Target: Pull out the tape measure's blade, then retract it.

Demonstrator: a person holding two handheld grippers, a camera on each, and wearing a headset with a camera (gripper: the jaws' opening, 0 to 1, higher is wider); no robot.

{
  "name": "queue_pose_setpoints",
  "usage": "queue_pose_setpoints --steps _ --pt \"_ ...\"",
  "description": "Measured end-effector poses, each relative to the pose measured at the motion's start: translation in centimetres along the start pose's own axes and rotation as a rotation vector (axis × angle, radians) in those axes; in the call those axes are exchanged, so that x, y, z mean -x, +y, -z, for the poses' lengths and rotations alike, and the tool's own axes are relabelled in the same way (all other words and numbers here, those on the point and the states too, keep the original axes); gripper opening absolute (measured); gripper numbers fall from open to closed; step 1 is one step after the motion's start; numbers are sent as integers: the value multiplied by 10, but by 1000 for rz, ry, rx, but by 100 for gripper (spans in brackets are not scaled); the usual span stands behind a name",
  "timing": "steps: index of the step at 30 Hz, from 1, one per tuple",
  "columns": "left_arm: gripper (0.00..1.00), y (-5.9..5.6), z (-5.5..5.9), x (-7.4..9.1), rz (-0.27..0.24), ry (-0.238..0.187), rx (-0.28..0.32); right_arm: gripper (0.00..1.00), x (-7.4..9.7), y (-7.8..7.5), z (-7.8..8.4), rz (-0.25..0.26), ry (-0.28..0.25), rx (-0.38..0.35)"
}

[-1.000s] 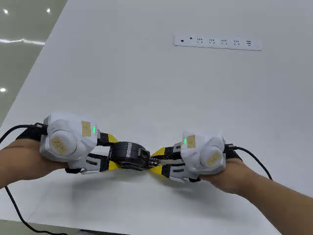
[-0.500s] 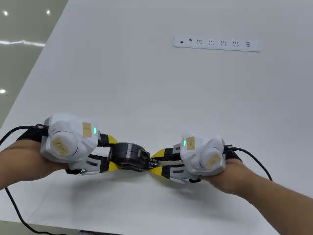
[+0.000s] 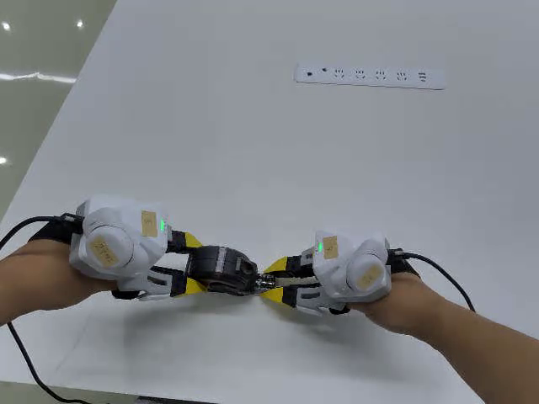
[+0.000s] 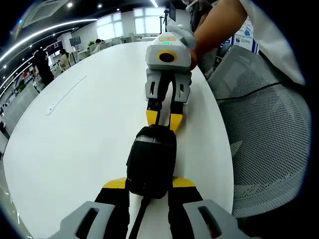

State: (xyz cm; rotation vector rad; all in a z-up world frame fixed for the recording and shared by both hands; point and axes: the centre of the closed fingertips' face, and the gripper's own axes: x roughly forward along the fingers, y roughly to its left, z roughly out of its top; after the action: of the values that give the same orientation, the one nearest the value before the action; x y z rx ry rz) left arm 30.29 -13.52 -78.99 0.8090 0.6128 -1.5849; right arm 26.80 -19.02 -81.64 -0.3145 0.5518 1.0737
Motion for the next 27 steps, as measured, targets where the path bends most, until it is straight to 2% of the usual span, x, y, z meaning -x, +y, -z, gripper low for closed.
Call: queue_pose_setpoints --steps 18,27 --pt "26 0 -2 2 -8 -6 13 12 30 -2 12 12 41 10" --pt "26 0 -4 2 -9 -6 13 12 51 -3 26 21 71 13"
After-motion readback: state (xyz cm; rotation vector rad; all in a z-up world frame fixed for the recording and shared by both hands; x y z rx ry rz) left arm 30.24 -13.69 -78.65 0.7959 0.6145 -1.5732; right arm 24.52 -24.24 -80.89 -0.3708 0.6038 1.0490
